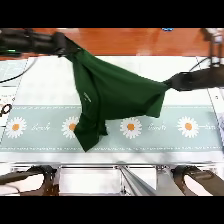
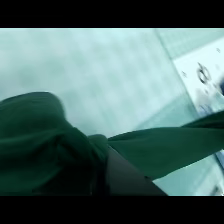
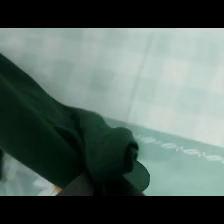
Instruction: Fold the shirts.
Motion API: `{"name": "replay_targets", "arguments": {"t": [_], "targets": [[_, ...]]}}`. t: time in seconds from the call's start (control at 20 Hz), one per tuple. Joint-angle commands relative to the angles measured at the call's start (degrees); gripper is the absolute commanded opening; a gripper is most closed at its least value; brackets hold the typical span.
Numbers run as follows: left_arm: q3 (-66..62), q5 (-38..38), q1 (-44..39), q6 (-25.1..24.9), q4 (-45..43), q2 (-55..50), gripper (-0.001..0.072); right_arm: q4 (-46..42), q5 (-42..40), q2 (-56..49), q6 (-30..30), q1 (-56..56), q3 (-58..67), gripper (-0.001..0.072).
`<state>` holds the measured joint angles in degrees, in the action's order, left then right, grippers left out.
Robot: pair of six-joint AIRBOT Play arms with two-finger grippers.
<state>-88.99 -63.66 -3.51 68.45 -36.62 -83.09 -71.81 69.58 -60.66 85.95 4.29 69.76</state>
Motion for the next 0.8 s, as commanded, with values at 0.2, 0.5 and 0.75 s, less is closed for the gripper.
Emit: {"name": "replay_targets", "arguments": {"t": [0.2,0.5,0.75], "targets": [[-8.37,8.61,-2.32,-0.66,0.9,-21.97,0.0512,15.23,-15.43,-27.45,-1.33,-10.71,5.18,0.016],[-12.02,-16.35,7.28,11.39,-24.57,-18.86,0.051,18.75,1.42,-28.89,-3.15,-23.54,16.2,0.041],[14.56,-15.45,18.56,10.71,-21.55,-1.16,0.0509,13.31,1.6,-16.06,-5.29,-37.46,-3.89,0.0407]]}}
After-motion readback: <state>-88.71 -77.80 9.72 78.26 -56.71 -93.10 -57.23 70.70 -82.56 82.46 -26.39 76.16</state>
